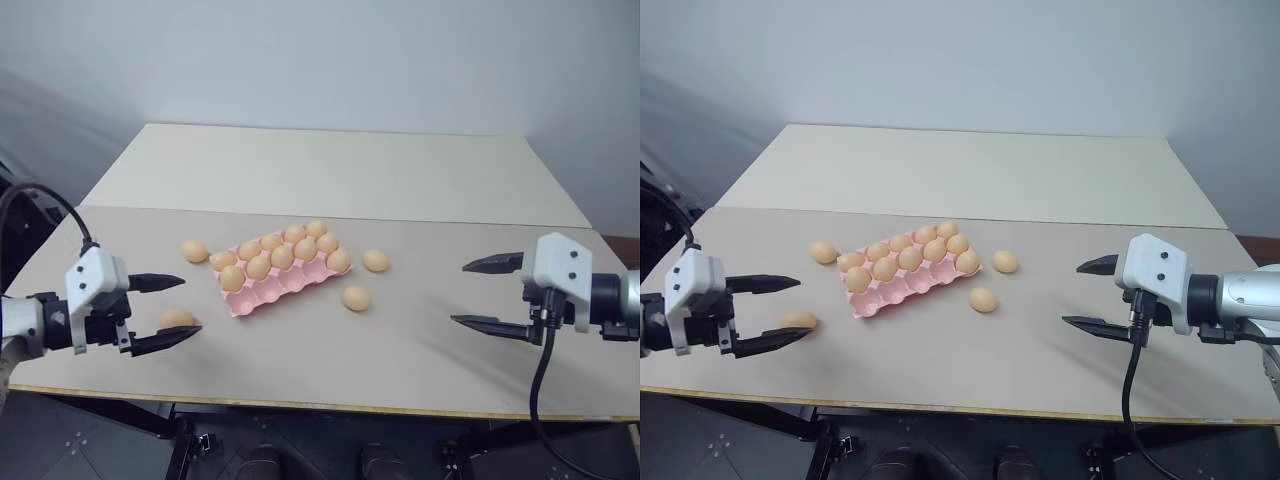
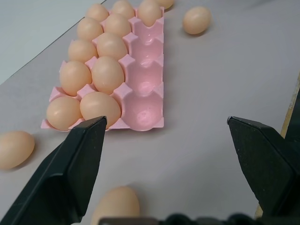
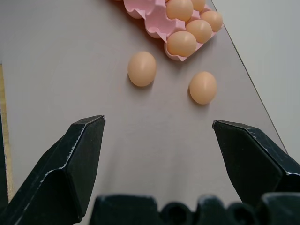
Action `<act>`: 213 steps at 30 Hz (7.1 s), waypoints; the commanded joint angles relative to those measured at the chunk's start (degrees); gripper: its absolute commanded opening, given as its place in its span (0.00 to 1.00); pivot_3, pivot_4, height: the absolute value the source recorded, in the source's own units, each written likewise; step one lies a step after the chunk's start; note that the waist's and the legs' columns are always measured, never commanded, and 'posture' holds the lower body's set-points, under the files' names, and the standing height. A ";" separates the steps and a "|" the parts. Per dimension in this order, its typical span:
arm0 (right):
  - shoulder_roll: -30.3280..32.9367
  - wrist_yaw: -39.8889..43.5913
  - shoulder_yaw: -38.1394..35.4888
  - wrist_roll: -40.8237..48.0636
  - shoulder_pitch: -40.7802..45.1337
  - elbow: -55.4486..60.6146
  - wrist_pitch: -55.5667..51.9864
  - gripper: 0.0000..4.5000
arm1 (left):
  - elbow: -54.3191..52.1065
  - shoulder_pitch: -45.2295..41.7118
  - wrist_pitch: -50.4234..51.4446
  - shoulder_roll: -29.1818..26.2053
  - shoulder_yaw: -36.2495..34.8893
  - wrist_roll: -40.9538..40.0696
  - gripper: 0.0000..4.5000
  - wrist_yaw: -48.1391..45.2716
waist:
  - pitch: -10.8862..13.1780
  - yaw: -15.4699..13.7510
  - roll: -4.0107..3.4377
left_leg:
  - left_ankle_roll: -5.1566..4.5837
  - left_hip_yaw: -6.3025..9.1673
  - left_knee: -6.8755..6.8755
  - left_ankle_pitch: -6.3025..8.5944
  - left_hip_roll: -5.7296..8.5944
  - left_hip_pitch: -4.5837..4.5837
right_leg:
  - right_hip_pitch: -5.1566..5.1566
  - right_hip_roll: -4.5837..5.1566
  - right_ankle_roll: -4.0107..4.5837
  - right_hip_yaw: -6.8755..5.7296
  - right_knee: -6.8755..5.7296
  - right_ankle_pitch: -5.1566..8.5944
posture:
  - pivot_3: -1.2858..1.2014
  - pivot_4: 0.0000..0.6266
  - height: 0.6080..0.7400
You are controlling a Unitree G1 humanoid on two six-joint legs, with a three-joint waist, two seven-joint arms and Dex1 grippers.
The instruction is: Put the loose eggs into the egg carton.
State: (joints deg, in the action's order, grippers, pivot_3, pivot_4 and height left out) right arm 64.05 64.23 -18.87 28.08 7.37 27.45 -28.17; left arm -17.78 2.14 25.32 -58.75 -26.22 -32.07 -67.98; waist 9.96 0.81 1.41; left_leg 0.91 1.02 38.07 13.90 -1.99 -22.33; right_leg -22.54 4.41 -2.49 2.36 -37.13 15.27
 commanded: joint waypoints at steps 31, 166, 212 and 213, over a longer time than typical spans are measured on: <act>-11.84 -18.23 18.26 -2.04 16.54 1.81 -14.15 0.95 | 0.59 -4.55 -1.87 1.56 2.72 -1.05 1.00 -0.03 | 0.00 0.09 0.01 | 0.00 0.00 -0.01 0.00 -0.01 -0.06 | -0.10 -0.02 0.02 0.02 -0.02 -0.01 | 0.52 0.24 1.00; -35.58 -20.15 39.35 -29.81 44.90 -47.67 6.26 1.00 | -0.80 -8.47 -5.94 9.16 8.35 -3.18 1.00 1.80 | -0.01 1.78 0.08 | 0.01 0.05 0.01 -0.03 0.02 -0.61 | -0.89 -0.05 0.14 0.09 -0.44 -0.04 | 0.52 0.24 1.00; -60.89 -34.82 37.73 -27.84 33.07 -20.92 -4.80 0.36 | -0.72 4.25 -5.05 5.18 -2.82 -1.72 1.00 2.10 | -0.03 1.73 0.12 | 0.15 -0.02 0.00 -0.10 0.01 -1.03 | -1.62 -0.01 0.17 0.12 -0.85 -0.05 | 0.52 0.24 1.00; -61.29 -34.99 37.85 -27.49 32.74 -20.90 -5.72 0.36 | -1.02 4.56 -4.84 5.14 -3.08 -1.85 1.00 2.18 | -0.03 1.79 0.12 | 0.15 -0.02 0.00 -0.11 0.01 -1.01 | -1.63 -0.02 0.17 0.12 -0.86 -0.05 | 0.52 0.24 1.00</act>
State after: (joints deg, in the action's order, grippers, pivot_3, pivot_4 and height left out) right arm 3.42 29.92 19.53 0.41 39.42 4.42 -35.01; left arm -17.06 6.65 20.23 -52.69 -26.70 -33.03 -65.94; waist 9.92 2.60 1.53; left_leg 1.06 1.00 38.07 13.79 -1.99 -23.32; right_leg -24.17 4.38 -2.32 2.49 -38.00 15.23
